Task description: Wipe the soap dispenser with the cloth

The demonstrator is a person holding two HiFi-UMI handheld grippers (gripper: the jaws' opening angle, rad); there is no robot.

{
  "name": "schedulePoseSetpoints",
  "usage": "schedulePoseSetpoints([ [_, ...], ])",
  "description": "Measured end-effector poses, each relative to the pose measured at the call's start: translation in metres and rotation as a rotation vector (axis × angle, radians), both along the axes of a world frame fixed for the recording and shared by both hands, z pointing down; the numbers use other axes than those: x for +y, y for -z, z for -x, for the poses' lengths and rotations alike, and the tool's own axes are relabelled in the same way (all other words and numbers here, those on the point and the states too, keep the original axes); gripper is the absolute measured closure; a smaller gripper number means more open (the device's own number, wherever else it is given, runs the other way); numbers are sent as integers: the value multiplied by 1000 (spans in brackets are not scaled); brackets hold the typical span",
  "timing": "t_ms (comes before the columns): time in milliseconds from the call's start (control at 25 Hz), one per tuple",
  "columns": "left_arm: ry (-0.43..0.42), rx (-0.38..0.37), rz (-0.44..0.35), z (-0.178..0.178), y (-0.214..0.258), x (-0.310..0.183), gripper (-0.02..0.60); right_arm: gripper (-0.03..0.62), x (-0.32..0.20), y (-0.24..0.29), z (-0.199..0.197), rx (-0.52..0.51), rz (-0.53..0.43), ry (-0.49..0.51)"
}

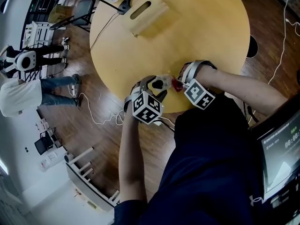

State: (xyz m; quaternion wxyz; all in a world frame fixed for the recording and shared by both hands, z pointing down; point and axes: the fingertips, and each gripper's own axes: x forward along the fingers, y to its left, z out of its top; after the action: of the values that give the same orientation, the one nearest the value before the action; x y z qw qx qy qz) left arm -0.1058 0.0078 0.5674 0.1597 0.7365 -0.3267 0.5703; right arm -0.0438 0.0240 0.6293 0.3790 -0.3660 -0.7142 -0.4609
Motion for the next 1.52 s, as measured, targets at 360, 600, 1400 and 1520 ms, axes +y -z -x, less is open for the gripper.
schedulePoseSetpoints([
  [360, 2, -12, -24, -2, 0, 0, 279, 508, -71, 18, 62, -108, -55, -186],
  [600, 0, -3, -35, -3, 0, 1, 276, 510, -33, 16, 32, -99, -17, -130],
  [1400, 371, 52, 3, 10, 1, 2, 229, 510, -21, 16, 20, -120, -16, -219],
  [1520, 495, 88, -10, 9, -2, 3, 284, 510, -9, 36, 19, -151, 19, -201],
])
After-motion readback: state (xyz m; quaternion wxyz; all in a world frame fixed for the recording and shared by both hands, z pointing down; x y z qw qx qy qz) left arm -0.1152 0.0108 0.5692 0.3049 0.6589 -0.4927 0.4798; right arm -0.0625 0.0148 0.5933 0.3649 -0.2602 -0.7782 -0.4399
